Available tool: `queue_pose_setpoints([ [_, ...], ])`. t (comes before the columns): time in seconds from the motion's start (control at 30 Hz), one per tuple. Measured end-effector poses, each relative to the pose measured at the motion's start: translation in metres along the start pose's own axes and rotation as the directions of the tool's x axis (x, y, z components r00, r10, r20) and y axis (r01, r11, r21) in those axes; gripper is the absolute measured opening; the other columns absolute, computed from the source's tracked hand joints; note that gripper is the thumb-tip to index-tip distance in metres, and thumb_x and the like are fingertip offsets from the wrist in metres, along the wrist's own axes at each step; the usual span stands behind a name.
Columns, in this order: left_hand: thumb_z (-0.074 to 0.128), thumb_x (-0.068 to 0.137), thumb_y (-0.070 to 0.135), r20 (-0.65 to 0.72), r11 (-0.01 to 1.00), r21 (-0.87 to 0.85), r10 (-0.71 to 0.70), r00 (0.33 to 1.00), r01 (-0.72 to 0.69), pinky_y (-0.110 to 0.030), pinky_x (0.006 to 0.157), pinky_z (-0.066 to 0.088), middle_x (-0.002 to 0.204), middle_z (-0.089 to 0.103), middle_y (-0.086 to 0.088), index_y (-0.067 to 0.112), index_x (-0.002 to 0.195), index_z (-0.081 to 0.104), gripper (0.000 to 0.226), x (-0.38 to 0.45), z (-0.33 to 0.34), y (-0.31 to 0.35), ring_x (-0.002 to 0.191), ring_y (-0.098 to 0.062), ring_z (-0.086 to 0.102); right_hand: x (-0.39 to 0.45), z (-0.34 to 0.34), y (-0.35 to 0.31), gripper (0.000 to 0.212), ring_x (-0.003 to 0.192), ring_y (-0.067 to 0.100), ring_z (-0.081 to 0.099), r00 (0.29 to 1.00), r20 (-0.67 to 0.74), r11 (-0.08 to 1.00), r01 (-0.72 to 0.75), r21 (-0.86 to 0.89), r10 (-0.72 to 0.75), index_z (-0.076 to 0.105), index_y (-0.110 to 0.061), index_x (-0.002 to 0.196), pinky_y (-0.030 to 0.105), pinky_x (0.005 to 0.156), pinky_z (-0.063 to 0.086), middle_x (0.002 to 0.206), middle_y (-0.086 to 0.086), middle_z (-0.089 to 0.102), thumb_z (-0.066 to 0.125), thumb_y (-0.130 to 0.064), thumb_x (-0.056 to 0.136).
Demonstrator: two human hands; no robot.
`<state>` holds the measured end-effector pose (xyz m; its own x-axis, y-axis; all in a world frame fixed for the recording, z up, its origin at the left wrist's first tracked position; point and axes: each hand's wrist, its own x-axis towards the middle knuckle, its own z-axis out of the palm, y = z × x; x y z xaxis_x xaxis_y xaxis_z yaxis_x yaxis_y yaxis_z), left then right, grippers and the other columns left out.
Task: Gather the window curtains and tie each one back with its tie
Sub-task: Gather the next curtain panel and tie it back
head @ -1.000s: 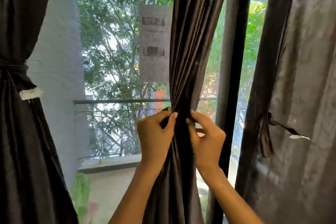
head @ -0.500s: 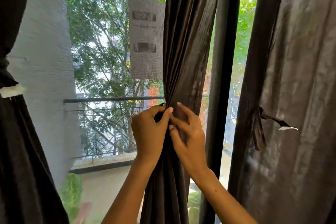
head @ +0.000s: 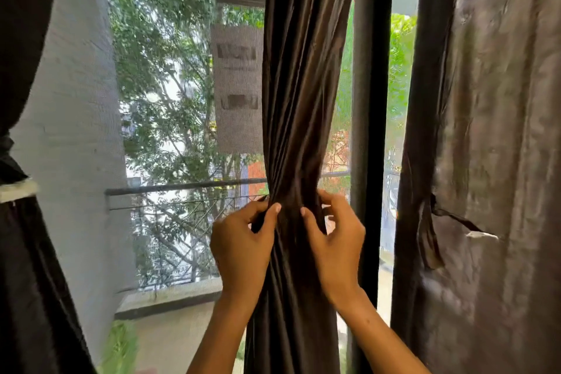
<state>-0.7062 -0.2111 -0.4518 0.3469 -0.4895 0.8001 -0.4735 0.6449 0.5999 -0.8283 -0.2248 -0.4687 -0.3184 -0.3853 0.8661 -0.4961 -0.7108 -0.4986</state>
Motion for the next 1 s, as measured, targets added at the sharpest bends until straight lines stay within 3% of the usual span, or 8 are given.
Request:
queue_pose_setpoints([
  [0.2,0.069,0.085,0.027,0.047,1.0,-0.02,-0.014,0.999,0.015,-0.031,0.058,0.053,0.074,0.074,0.007,0.023,0.092,0.077,0.011,-0.005,0.007,0.004,0.062,-0.007,0.067,-0.02,0.009,-0.011,0.04,0.087,0.012,0.063,0.984,0.086,0.988,0.154,0.018,-0.155,0.066,-0.011,0.117,0.024,0.071,0.052,0.106,-0.001,0.06,0.064,0.007,0.081],
  [0.37,0.067,0.081,0.045,0.065,0.994,-0.102,-0.036,0.997,0.043,-0.015,0.049,0.043,0.065,0.07,0.018,0.031,0.085,0.077,0.018,-0.009,0.009,0.008,0.054,0.003,0.061,-0.021,0.005,-0.009,0.04,0.083,0.001,0.06,0.987,0.111,0.991,0.109,0.078,-0.118,0.068,-0.012,0.11,0.012,0.07,0.045,0.102,-0.005,0.06,0.062,0.011,0.078],
  [0.47,0.076,0.075,0.04,0.011,0.994,-0.099,-0.053,0.999,0.054,-0.005,0.059,0.045,0.071,0.069,0.024,0.029,0.082,0.077,0.013,-0.007,0.013,0.007,0.068,0.011,0.063,-0.026,0.003,-0.006,0.038,0.079,0.001,0.059,0.98,0.17,0.991,0.083,0.101,-0.1,0.07,-0.016,0.109,0.014,0.065,0.045,0.103,-0.01,0.06,0.059,0.003,0.079],
  [0.6,0.077,0.078,0.029,-0.005,0.998,-0.053,-0.041,0.999,0.041,-0.012,0.07,0.053,0.093,0.075,0.005,0.025,0.084,0.077,0.008,-0.006,0.014,0.002,0.082,0.005,0.067,-0.027,-0.003,0.0,0.026,0.123,-0.01,0.044,0.985,0.152,0.994,0.064,0.09,-0.077,0.071,-0.023,0.104,0.003,0.091,0.036,0.136,-0.006,0.046,0.066,-0.008,0.082],
  [0.7,0.075,0.079,0.029,0.032,0.997,-0.066,-0.048,0.998,0.05,-0.03,0.071,0.058,0.089,0.075,0.008,0.024,0.086,0.077,0.009,-0.007,0.014,0.004,0.08,-0.002,0.07,-0.02,-0.005,-0.003,0.02,0.132,-0.008,0.037,0.978,0.201,0.986,0.019,0.167,-0.053,0.068,-0.022,0.096,0.008,0.097,0.038,0.14,-0.02,0.044,0.069,-0.007,0.082],
  [0.77,0.074,0.08,0.029,0.049,0.998,-0.057,-0.037,0.998,0.04,-0.032,0.066,0.058,0.08,0.073,0.014,0.024,0.086,0.076,0.008,-0.007,0.013,0.005,0.072,0.002,0.068,-0.02,-0.005,-0.005,0.025,0.121,-0.006,0.05,0.974,0.224,0.987,0.007,0.16,-0.044,0.065,-0.02,0.106,0.021,0.093,0.049,0.128,-0.021,0.057,0.068,-0.007,0.084],
  [0.9,0.072,0.083,0.025,0.073,0.996,-0.085,-0.019,0.997,0.025,-0.033,0.064,0.058,0.077,0.07,0.019,0.027,0.087,0.071,0.005,-0.007,0.01,0.005,0.07,0.005,0.066,-0.032,-0.006,-0.007,0.068,0.113,-0.012,0.053,0.977,0.201,0.998,0.059,0.038,-0.065,0.035,-0.023,0.146,0.003,0.088,0.041,0.127,-0.022,0.055,0.066,-0.006,0.087],
  [1.0,0.067,0.086,0.018,0.152,0.992,-0.119,-0.026,0.988,0.044,-0.026,0.073,0.057,0.087,0.068,0.023,0.031,0.103,0.061,0.022,-0.005,0.01,0.005,0.082,0.006,0.066,-0.033,-0.006,-0.008,0.063,0.101,0.007,0.062,0.972,0.205,0.993,0.118,-0.017,-0.112,0.043,-0.025,0.141,0.01,0.079,0.046,0.113,-0.013,0.06,0.064,-0.003,0.087],
])
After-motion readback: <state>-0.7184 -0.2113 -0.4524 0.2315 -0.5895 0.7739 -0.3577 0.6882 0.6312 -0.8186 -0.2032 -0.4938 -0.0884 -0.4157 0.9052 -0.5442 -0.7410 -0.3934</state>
